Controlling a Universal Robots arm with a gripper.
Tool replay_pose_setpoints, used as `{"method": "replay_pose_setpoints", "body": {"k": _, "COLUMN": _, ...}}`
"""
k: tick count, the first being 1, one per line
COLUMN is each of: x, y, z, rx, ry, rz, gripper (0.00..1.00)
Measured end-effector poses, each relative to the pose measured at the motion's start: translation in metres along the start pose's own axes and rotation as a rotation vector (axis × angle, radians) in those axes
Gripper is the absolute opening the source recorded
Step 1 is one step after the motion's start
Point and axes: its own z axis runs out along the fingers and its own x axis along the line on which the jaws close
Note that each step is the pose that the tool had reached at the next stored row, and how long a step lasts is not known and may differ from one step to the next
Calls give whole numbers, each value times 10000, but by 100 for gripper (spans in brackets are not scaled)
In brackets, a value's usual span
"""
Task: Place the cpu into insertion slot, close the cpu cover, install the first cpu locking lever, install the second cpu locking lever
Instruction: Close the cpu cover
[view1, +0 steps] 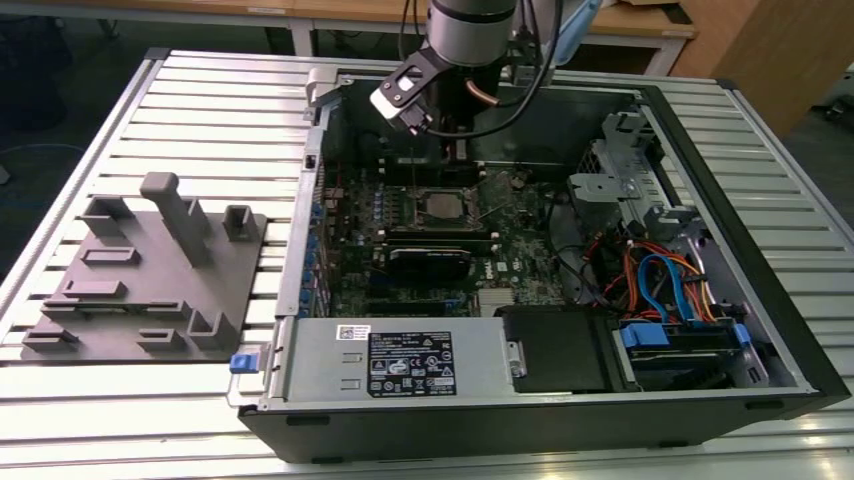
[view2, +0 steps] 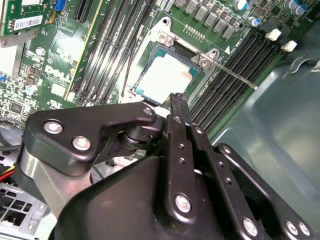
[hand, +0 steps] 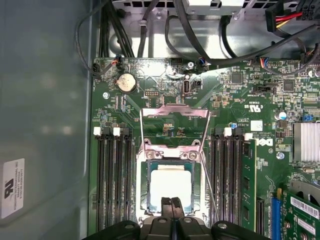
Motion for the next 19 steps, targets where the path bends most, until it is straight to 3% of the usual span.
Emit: {"method": "replay_pose_setpoints", "body": {"k": 19, "x": 0, "y": 10, "z": -28, "rx": 0, "ry": 18, "rz": -2, "gripper": 10}}
